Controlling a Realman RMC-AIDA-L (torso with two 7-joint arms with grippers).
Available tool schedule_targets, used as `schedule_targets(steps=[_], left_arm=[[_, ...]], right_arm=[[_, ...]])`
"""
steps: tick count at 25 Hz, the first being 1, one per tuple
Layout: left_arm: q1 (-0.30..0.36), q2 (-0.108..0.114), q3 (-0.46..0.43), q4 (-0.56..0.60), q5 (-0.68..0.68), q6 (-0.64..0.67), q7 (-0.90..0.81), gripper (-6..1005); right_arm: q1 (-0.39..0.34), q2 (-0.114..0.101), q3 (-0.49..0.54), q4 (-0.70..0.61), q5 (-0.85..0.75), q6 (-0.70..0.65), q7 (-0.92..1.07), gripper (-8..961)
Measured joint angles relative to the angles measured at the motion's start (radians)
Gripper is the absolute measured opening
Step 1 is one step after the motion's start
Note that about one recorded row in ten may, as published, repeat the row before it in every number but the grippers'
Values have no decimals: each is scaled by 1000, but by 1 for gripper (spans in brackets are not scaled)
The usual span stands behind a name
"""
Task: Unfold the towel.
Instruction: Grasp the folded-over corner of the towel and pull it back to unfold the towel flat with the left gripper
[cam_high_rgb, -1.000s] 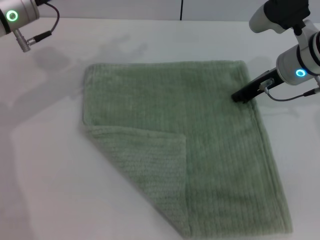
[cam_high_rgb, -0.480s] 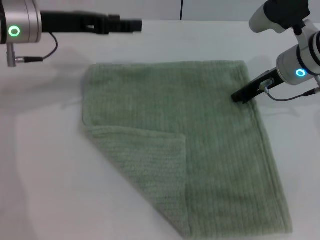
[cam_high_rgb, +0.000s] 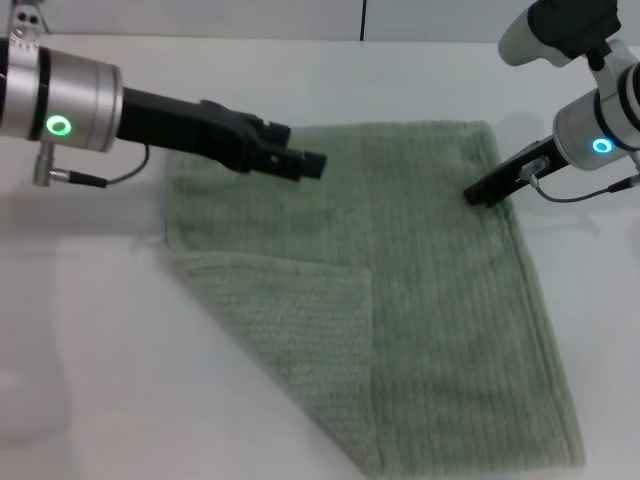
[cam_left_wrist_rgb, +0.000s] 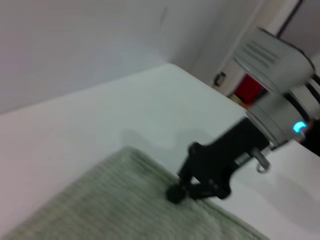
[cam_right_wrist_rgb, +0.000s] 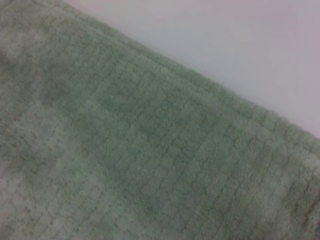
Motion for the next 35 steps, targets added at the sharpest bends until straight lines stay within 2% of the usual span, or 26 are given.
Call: schedule_targets(steps=[2, 4, 9, 12, 17, 23, 28, 35], left_arm=[[-3, -15, 10, 1, 15, 17, 15, 846], [-4, -19, 16, 2, 20, 21, 20, 846], [-17, -58, 39, -4, 73, 29, 59, 846], [-19, -67, 50, -14, 84, 31, 84, 846], [-36, -71, 85, -63, 83, 8, 95, 846], [-56, -79, 180, -116, 75, -110, 101, 846], [-68, -83, 234, -132, 70, -157, 93, 846], [-104, -83, 246, -202, 66, -191, 96, 846]], right_arm=[[1, 0, -2, 0, 0, 0, 0, -1], [4, 0, -4, 0, 0, 0, 0, -1], [7, 1, -4, 0, -3, 0, 0, -1], [9, 2, -4, 0, -4, 0, 0, -1], [10, 3, -4, 0, -6, 0, 0, -1], [11, 3, -4, 0, -6, 0, 0, -1], [13, 3, -4, 0, -6, 0, 0, -1], [14, 3, -4, 0, -6, 0, 0, -1]])
